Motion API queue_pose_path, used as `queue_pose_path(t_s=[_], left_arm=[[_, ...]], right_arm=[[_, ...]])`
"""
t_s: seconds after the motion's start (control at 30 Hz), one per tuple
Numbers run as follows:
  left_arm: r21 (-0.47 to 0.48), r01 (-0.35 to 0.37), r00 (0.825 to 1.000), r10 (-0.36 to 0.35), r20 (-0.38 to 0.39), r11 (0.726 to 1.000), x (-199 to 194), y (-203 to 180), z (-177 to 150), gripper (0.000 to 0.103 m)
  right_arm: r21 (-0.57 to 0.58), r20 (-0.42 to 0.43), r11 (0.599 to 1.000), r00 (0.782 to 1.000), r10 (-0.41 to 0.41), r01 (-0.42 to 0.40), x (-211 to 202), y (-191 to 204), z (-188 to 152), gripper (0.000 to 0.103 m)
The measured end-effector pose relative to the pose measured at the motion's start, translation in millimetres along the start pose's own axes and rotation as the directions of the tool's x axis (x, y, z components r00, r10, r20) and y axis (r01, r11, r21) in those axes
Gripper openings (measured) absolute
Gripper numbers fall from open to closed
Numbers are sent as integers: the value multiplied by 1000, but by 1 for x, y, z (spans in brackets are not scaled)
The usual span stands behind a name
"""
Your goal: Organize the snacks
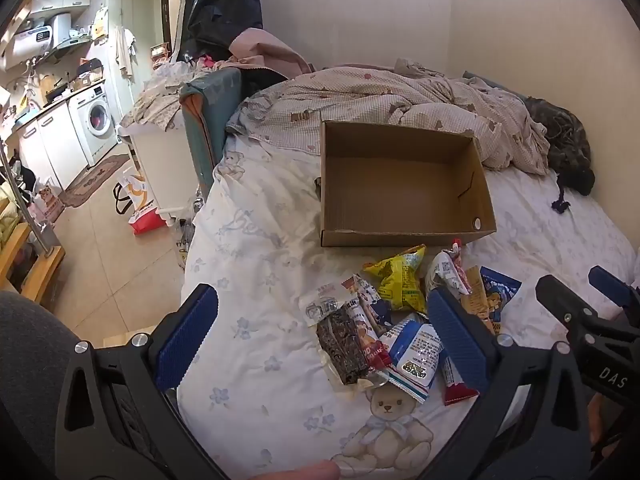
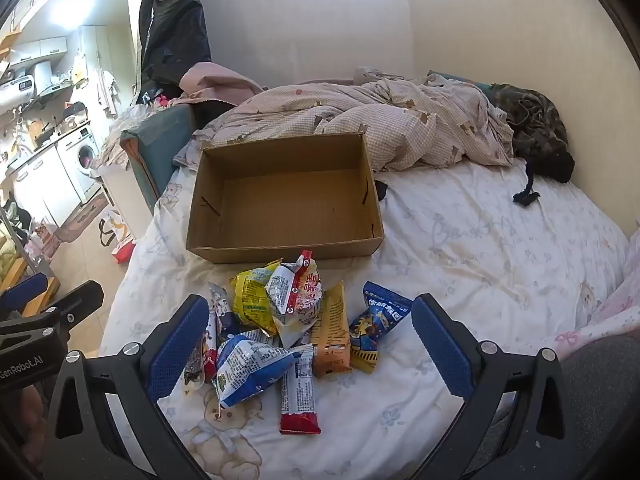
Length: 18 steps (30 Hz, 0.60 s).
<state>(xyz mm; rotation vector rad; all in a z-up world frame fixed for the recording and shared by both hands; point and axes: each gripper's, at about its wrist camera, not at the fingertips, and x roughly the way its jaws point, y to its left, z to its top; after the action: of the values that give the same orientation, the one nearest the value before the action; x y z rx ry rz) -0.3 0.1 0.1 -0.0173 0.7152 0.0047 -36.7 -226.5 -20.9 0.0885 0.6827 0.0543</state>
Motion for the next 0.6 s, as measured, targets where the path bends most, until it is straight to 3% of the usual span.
queue_pose_path(t_s=[0.6], left_arm=[[0,3,1000,-3,-2,1000,0,0,0,103]], right_arm=[[1,-5,1000,1000,-12,12,0,1,1,103]])
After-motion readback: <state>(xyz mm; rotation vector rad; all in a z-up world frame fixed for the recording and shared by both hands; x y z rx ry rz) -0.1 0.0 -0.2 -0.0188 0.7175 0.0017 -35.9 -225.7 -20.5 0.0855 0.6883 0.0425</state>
